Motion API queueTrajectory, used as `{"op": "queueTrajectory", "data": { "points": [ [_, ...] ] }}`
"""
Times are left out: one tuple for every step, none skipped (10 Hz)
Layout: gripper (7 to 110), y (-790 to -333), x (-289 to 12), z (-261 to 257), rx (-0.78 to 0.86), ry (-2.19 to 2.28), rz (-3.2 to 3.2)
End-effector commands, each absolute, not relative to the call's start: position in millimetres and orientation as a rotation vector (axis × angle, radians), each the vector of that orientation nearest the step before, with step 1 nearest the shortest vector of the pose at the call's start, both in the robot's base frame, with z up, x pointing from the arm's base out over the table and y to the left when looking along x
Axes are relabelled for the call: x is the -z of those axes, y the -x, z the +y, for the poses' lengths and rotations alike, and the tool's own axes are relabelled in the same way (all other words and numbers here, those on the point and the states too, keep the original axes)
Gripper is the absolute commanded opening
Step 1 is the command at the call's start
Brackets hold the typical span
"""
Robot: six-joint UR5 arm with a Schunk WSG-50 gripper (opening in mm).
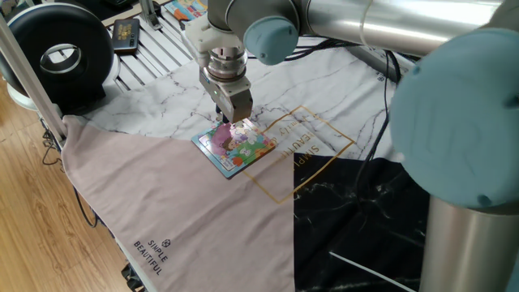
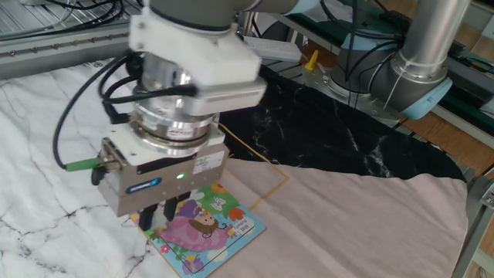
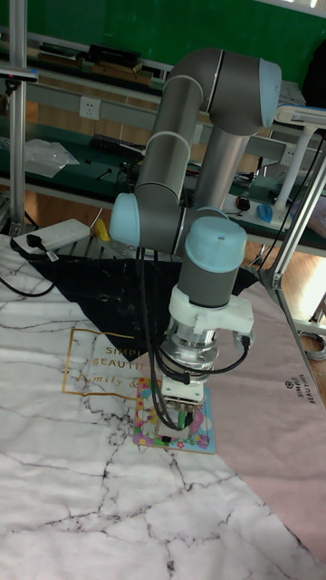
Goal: Assemble one piece of a puzzle
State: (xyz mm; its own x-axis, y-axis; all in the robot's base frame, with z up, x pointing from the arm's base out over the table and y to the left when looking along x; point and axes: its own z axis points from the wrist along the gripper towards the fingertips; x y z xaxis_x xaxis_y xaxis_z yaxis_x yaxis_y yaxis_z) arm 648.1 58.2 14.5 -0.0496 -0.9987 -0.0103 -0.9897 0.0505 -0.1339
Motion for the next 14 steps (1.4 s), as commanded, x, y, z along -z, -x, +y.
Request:
{"op": "queueTrajectory", "data": {
  "points": [
    [7,-647.4,-16.5,51.9,0.198,2.16,2.144],
    [7,-645.9,-16.7,50.9,0.201,2.171,2.138],
    [7,-645.4,-16.3,48.8,0.209,2.177,2.13],
    [7,-643.6,-13.9,50.7,0.191,2.155,2.134],
    [7,-642.9,-13.2,50.9,0.187,2.148,2.138],
    [7,-644.0,-13.4,52.5,0.182,2.139,2.134],
    [7,-645.2,-13.3,54.3,0.177,2.14,2.12],
    [7,-643.7,-12.8,60.0,0.152,2.138,2.103],
    [7,-641.2,-12.3,63.8,0.142,2.134,2.086],
    [7,-643.7,-11.4,64.8,0.159,2.134,2.051],
    [7,-642.8,-9.1,64.6,0.16,2.128,2.039],
    [7,-641.1,-7.4,63.4,0.159,2.131,2.032],
    [7,-640.7,-6.7,63.2,0.157,2.129,2.029],
    [7,-640.5,-6.9,62.1,0.161,2.127,2.035]
  ]
}}
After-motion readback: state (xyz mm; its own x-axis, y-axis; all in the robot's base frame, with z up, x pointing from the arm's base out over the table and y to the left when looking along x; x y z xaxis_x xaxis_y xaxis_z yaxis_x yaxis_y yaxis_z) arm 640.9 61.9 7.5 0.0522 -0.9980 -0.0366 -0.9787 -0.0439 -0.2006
